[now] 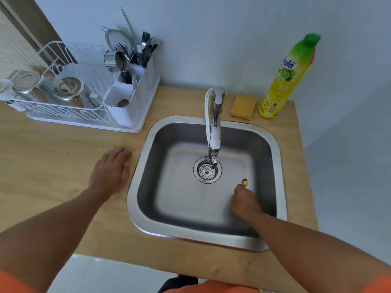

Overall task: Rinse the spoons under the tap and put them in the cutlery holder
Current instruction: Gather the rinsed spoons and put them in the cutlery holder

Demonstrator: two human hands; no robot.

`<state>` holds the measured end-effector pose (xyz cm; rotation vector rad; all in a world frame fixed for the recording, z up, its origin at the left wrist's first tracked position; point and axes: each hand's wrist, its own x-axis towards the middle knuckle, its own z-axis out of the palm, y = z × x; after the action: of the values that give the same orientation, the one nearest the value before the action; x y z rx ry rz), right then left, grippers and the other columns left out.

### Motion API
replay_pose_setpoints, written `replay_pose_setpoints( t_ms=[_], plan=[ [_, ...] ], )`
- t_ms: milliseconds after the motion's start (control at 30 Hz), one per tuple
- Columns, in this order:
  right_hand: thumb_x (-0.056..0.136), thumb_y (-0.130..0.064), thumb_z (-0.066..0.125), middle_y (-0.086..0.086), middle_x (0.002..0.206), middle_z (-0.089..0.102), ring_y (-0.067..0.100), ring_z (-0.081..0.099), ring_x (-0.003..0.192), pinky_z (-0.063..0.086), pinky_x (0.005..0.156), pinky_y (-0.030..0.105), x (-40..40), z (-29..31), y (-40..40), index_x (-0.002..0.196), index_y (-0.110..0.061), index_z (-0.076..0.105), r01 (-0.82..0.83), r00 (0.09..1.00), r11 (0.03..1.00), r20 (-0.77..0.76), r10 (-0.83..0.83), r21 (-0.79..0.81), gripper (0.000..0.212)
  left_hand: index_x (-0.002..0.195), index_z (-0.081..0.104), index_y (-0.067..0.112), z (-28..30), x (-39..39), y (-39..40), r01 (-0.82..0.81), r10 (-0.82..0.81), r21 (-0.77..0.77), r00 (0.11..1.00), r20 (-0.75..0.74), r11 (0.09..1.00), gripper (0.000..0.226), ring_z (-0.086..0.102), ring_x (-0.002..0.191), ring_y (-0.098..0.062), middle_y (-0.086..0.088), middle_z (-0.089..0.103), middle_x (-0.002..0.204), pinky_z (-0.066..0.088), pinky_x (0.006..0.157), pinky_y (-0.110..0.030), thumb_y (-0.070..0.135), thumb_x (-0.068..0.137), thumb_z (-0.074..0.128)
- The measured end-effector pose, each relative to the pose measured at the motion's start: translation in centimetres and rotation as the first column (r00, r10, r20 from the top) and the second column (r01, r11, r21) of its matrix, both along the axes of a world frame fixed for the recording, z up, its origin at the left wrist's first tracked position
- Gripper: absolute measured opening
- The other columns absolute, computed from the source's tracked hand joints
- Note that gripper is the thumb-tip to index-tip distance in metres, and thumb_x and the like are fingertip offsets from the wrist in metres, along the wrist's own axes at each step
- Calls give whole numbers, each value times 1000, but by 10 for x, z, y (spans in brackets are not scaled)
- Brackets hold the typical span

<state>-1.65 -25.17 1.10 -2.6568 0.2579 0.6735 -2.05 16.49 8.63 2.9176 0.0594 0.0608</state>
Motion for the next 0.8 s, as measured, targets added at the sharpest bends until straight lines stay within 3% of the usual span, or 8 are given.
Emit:
replay_pose_setpoints(
  t_ms=[100, 267, 400, 500, 600, 700, 800],
  plan=[
    [97, -13, 50, 21, 122, 64, 37, 65, 110, 51, 82, 35, 5, -6, -8, 135, -1, 47, 162, 984, 986, -63, -164, -39, 40, 156, 43, 8, -13, -6, 2, 8, -8, -30, 1000, -7, 1000, 65, 30, 154, -34, -14, 38, 164, 26, 123, -55, 41, 102, 26],
    [93, -4, 59, 22, 116, 69, 41, 71, 101, 63, 80, 43, 9, -8, -8, 119, 2, 59, 340, 932, 938, -107, -346, -67, 27, 165, 19, 15, -20, -4, 8, -16, 15, -10, 997, -79, 1000, 69, 7, 160, -20, -2, 14, 173, 8, 129, -45, 46, 104, 16],
    [92, -3, 60, 22, 113, 71, 40, 72, 101, 63, 79, 41, 11, -10, -7, 117, 5, 64, 299, 941, 945, -123, -315, -129, 26, 166, 12, 19, -21, -3, 9, -18, 18, -2, 995, -102, 1000, 65, 1, 160, -16, 1, 7, 173, 5, 130, -45, 45, 105, 16],
    [92, -3, 56, 18, 108, 71, 36, 72, 95, 56, 67, 33, 11, -5, -5, 103, -2, 68, 227, 958, 964, -148, -247, -141, 16, 166, 11, 20, -23, -3, 10, -11, 10, -9, 995, -100, 1000, 64, 0, 160, -16, 1, 6, 173, 5, 130, -46, 44, 106, 17],
    [92, -10, 55, 15, 107, 70, 33, 69, 90, 50, 67, 30, 11, 0, -6, 81, -11, 57, 175, 962, 976, -185, -198, -132, 11, 166, 12, 20, -24, -3, 10, -14, 13, -12, 995, -96, 1000, 64, 0, 160, -16, 1, 6, 173, 5, 130, -46, 44, 106, 17],
    [95, -21, 54, 14, 111, 69, 33, 67, 96, 48, 70, 30, 10, 1, -5, 81, -14, 52, 159, 963, 983, -204, -174, -89, 16, 165, 10, 21, -25, -3, 11, -13, 12, -4, 995, -99, 1000, 63, -1, 160, -16, 2, 5, 173, 5, 130, -46, 44, 107, 17],
    [94, -25, 49, 12, 109, 67, 27, 58, 81, 44, 66, 29, 7, 4, 4, 76, -18, 46, 137, 972, 989, -183, -146, -63, 20, 165, 11, 21, -26, -3, 11, -12, 12, -3, 995, -94, 1000, 64, -1, 160, -16, 1, 6, 173, 5, 130, -45, 44, 107, 17]
  ],
)
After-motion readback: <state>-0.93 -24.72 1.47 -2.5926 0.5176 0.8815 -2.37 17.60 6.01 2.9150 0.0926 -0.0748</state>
